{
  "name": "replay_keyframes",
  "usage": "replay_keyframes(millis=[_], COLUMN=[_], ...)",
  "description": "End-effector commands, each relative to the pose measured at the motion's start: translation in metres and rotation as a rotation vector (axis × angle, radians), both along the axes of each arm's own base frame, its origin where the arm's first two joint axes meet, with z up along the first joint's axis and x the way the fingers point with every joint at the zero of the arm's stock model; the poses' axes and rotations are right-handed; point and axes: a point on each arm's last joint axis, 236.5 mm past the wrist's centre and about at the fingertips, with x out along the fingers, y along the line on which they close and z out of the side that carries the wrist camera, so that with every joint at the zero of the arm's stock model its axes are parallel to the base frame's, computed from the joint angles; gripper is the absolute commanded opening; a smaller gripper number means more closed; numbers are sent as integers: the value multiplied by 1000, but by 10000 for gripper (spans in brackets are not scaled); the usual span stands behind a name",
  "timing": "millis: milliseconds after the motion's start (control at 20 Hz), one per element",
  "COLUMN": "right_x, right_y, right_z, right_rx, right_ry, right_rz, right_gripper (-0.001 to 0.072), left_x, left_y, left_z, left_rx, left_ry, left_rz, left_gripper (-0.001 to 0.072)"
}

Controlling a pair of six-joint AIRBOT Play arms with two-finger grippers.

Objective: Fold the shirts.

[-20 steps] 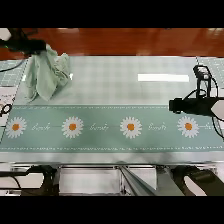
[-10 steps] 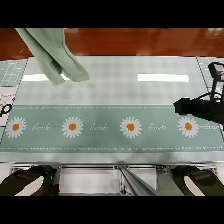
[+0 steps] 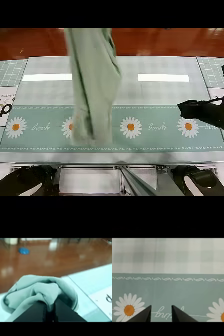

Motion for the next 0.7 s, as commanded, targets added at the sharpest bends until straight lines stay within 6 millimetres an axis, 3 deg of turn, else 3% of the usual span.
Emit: replay_keyframes(millis=[0, 150, 300, 400, 450, 500, 550, 650], right_x=[-2, -3, -5, -8, -8, -5, 0, 12], right_y=[0, 0, 2, 7, 9, 11, 11, 4], right_z=[0, -2, -14, -28, -34, -38, -39, -26], right_rx=[3, 6, 23, 45, 55, 67, 71, 78], right_ry=[6, 11, 39, 68, 72, 63, 43, 2], right_rz=[-1, -6, -14, -11, -12, -13, -15, -47], right_gripper=[334, 334, 334, 335, 336, 354, 406, 406], left_x=[-15, -21, -39, -61, -71, -75, -73, -57], left_y=[-33, -16, 27, 51, 59, 64, 69, 78], left_z=[-91, -202, -325, -387, -406, -415, -416, -393], left_rx=[-14, 113, 317, 412, 440, 471, 497, 528], left_ry=[193, 367, 611, 755, 823, 861, 869, 828], left_rz=[-44, 0, 81, 110, 122, 131, 131, 119], left_gripper=[21, 21, 22, 23, 112, 378, 498, 498])
